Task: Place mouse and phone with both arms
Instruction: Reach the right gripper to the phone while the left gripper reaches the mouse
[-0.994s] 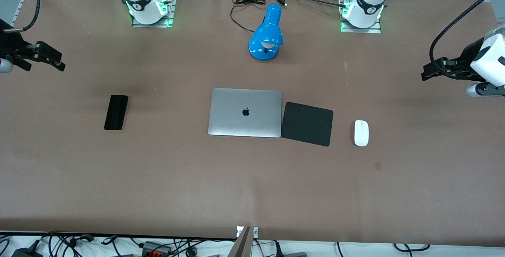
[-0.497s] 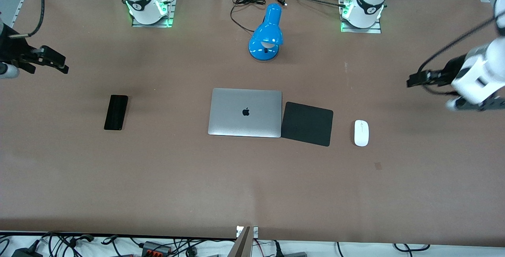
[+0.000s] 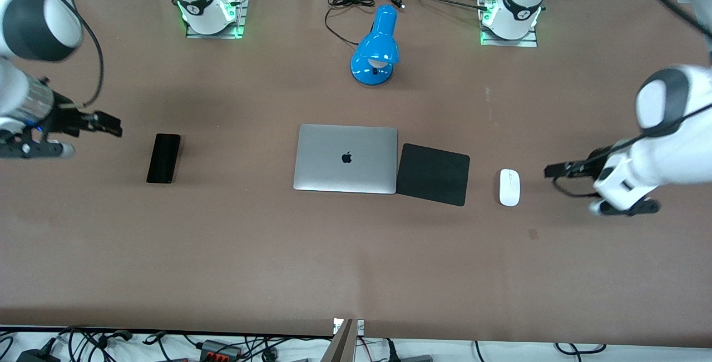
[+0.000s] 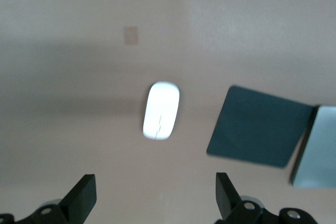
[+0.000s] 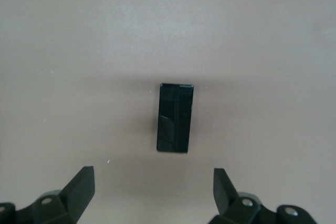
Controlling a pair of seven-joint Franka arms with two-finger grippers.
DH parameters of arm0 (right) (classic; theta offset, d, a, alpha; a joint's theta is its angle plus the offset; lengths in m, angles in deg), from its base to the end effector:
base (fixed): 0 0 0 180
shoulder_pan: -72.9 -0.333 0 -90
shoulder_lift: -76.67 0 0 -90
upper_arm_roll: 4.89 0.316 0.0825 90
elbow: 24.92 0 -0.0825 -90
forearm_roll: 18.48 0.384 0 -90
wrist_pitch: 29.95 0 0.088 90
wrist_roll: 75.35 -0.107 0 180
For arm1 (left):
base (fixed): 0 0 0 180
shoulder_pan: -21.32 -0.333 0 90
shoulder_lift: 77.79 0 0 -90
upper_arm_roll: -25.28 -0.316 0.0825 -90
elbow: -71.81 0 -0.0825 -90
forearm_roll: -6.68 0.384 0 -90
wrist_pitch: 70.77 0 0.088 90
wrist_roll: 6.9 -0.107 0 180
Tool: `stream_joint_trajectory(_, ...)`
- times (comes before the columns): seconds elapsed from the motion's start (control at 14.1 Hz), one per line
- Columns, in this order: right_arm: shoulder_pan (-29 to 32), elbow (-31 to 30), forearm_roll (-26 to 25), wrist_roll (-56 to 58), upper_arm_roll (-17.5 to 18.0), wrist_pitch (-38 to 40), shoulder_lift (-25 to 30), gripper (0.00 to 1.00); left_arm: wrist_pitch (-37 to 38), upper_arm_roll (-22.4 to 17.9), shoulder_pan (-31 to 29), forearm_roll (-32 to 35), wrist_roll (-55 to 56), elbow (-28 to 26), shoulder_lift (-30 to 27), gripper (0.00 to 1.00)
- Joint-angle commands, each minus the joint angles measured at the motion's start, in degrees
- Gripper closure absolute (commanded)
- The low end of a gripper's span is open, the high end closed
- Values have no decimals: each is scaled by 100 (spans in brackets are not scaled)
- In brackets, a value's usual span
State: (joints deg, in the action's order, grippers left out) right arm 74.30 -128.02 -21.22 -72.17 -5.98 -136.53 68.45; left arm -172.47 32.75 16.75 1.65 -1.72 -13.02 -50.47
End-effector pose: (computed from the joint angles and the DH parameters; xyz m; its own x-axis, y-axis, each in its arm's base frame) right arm 0.5927 -0.0290 0.4574 0.9960 0.0257 -0.0854 0.0295 -0.9987 0.0426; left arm 0.6716 -0.0286 0.3893 0.9796 0.0610 -0.1914 0.0857 -0.9886 0.1238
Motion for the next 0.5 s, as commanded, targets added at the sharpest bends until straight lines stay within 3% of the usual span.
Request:
stream_joint_trajectory(0.0,44,-744,-122,-124,30,-529,5,0,-481,-9,254,386,-52,-23,423,0)
stream_joint_trajectory(0.14,158,-1070,-113,-133,-5,-1099,-311,0,-1340,0,456,783,-44,-724,398,0)
stream_joint_trajectory(0.43,448,-1186,-60,-142,4,-1935,-1190,0,-2932,0,440,811,-209,-1921,318,0)
